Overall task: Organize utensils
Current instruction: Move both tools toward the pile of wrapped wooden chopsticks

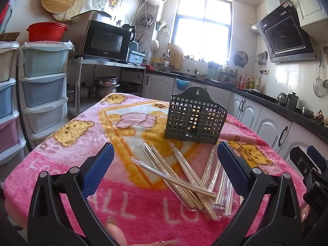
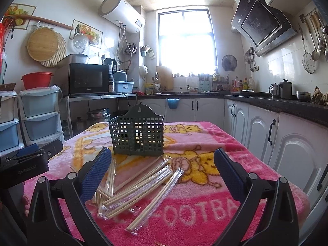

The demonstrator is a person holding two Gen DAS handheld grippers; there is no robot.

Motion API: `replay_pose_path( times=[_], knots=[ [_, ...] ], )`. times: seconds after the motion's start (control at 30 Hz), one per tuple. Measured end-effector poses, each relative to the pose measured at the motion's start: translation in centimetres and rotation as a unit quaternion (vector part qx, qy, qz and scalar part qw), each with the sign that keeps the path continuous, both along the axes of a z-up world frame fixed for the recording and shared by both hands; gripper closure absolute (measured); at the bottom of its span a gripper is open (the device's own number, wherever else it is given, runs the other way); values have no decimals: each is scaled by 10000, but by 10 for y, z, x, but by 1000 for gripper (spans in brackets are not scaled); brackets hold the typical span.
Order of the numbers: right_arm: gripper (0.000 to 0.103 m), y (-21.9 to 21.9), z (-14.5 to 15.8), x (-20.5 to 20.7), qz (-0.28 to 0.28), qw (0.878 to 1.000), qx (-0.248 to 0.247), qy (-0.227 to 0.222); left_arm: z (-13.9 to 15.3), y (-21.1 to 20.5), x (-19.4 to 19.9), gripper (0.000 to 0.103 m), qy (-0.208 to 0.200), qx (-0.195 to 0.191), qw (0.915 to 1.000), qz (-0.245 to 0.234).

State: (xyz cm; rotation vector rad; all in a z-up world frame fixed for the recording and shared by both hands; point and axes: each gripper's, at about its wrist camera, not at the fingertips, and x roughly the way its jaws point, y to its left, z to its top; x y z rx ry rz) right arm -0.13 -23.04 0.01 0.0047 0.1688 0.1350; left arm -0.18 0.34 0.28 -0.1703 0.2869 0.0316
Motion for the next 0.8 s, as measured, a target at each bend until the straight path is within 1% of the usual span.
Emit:
replay_pose_path(
  times=[0.17,0.63,0.67,0.7,0.8],
  knots=[
    [6,0,-1,1,-1,10000,-1,38,4,3,1,10,21,1,10000,-9],
    [6,0,-4,1,-3,10000,9,78,4,6,1,10,47,11,10000,5],
    [6,0,-4,1,6,10000,5,88,3,7,2,10,52,11,10000,7],
    [6,1,-4,1,8,10000,-7,97,-6,2,6,10,68,13,10000,22],
    [6,2,-4,3,49,9999,-22,138,-9,2,8,10,119,-1,9999,43]
  ],
)
